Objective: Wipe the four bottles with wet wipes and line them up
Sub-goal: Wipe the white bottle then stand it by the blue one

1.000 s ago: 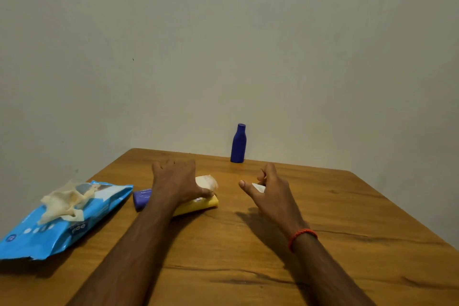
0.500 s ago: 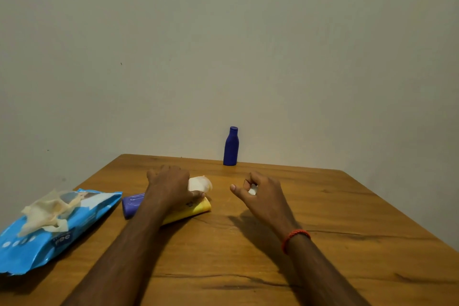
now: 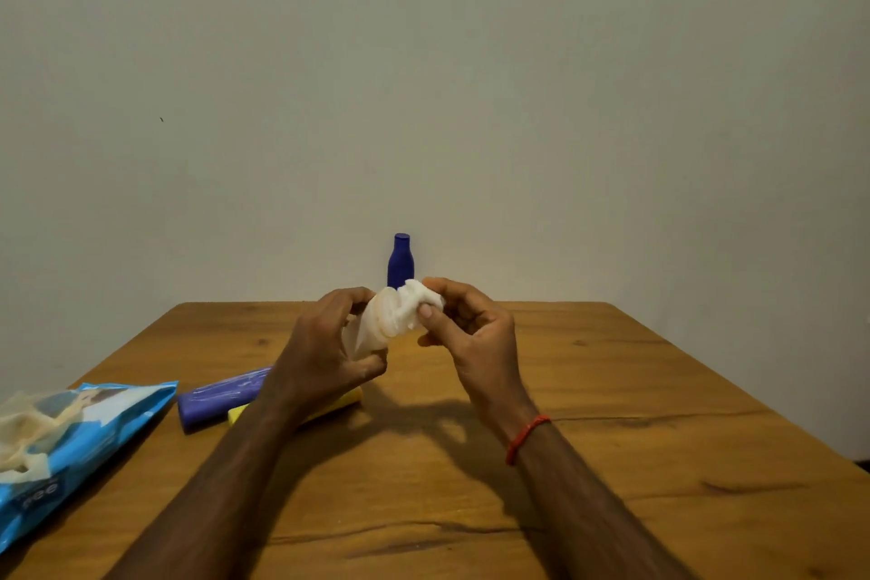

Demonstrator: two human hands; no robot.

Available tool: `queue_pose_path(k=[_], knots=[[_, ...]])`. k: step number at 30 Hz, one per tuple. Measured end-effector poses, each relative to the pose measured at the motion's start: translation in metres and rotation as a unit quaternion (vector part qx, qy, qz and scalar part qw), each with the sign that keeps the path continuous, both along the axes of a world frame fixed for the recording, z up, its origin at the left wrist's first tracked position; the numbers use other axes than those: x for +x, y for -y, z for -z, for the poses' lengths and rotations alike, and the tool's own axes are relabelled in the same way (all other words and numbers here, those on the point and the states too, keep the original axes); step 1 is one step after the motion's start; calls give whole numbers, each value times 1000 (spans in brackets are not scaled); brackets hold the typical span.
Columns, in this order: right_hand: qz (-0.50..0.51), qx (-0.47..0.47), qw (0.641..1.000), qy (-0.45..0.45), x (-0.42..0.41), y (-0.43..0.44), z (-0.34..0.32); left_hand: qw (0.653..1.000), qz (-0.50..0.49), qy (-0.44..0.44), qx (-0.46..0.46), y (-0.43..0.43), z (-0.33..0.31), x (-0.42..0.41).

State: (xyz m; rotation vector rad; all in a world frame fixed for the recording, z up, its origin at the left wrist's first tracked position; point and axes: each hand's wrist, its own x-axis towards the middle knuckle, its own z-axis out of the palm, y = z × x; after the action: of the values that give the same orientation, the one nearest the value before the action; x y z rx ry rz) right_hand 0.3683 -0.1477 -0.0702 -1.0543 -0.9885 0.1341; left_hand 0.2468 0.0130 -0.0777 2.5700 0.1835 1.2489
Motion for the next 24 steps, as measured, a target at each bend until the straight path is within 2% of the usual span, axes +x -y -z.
queue_pose_path(k=[2,4,7,9,12,15,24], knots=[[13,-13,999,39,-3,-1,2,1000,8,-3,-5,3,2,2],[53,-37,990,126,-6,-3,5,1000,20,-8,-14,5,4,4],[106,-51,955,274,-10,-7,10,999,44,-15,-20,10,4,5],[139,-33,937,319,-11,-8,10,999,49,-9,-19,14,3,4],[174,-3,932,317,-7,-6,5,999,47,7,-19,18,0,5],[194,4,947,256,-2,-2,-1,998,56,9,-24,22,-1,5],[164,1,965,203,-5,1,-4,999,50,-10,-7,23,3,9]])
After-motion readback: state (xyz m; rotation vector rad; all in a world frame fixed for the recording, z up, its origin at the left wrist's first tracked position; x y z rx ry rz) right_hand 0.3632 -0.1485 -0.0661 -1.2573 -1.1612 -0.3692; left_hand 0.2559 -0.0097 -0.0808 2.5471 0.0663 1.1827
